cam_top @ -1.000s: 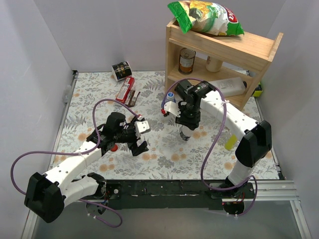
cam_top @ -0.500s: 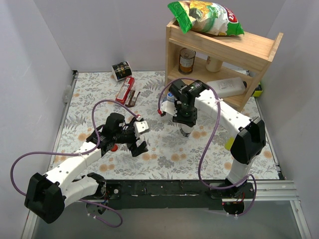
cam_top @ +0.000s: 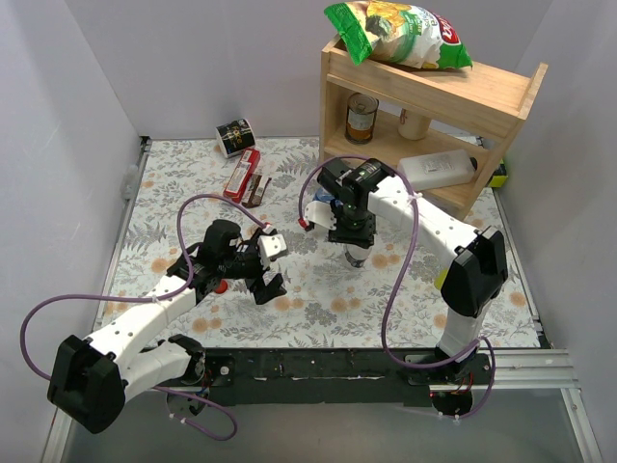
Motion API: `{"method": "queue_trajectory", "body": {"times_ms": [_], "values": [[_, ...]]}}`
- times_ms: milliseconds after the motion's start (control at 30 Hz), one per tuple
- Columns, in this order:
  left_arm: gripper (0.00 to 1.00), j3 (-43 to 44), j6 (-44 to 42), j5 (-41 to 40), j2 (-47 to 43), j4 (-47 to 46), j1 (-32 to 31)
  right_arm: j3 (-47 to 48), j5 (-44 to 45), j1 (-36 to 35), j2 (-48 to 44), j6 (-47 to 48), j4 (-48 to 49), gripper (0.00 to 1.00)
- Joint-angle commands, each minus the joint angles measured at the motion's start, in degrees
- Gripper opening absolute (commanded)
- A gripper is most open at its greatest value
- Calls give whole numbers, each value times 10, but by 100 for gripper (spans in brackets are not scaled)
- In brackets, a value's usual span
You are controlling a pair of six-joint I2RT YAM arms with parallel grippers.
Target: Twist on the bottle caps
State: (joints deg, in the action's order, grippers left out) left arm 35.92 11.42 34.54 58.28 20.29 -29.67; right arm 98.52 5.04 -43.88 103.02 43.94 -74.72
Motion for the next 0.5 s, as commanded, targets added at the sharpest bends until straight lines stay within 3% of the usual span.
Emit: {"method": "queue_trajectory", "body": {"times_ms": [0, 367, 467], "values": [[98, -8, 7, 9, -19, -12, 11, 29, -2, -2, 22, -1, -3, 48], [98, -8, 8, 13, -22, -15, 15, 54, -8, -19, 30, -9, -3, 49], [98, -9, 38, -21, -21, -38, 22, 59, -9, -21, 31, -11, -3, 50]]}}
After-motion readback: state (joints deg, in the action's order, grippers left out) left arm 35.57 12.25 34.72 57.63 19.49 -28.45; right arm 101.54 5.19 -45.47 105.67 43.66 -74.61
